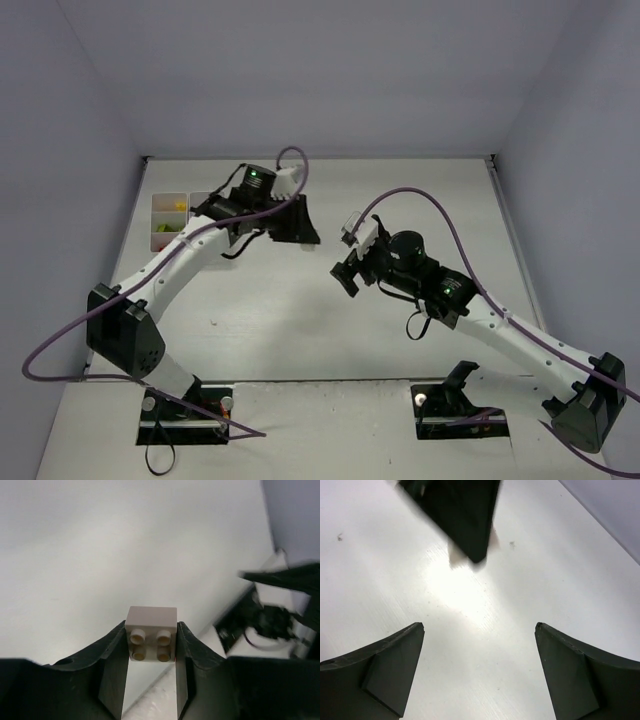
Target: Sort the legos into containers by color
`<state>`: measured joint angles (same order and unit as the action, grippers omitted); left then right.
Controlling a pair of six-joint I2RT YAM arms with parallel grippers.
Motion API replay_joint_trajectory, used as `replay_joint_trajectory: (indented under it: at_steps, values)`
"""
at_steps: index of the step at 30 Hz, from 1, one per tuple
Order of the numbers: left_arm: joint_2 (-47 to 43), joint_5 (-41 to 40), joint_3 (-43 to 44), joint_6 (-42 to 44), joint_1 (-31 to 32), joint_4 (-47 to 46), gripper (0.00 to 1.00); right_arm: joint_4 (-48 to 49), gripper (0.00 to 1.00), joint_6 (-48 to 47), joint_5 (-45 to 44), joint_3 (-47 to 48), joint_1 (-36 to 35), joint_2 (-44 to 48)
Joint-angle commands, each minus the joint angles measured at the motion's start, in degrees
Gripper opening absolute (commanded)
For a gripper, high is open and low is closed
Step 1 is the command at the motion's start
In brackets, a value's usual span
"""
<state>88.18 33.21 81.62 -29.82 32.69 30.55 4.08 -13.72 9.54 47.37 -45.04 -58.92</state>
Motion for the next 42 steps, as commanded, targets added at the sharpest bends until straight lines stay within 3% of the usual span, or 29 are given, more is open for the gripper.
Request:
replay_joint_trajectory:
  at_steps: [1,9,18,30,37,42]
  values:
    - [-2.40,-15.14,2.93,4.86,-8.85,3.29,0.07,2.34,0.90,1.41,-4.88,1.84,0.21,1.17]
    - [-2.31,-32.05,1.70,7.58,-20.19,-4.08,0.11,1.46,0.91,2.64,-5.59,-0.35,0.30,2.84]
    - [4.00,-44.54,1.69,11.89,-24.25,-15.16,0.16,1.11,0.91,2.29,-6.73,-1.06,0.56,3.19]
    - [10.60,-47.18,1.87,15.67,-25.74,-21.49,0.28,0.58,0.91,2.03,-6.64,-1.23,1.62,3.28]
    - [11.49,-47.98,1.70,16.11,-25.83,-22.72,0.38,0.14,0.91,2.03,-6.20,-1.06,1.97,3.10]
    - [10.96,-48.24,-0.32,16.03,-26.01,-24.39,0.39,0.06,0.91,2.20,-5.94,-1.06,2.15,3.02]
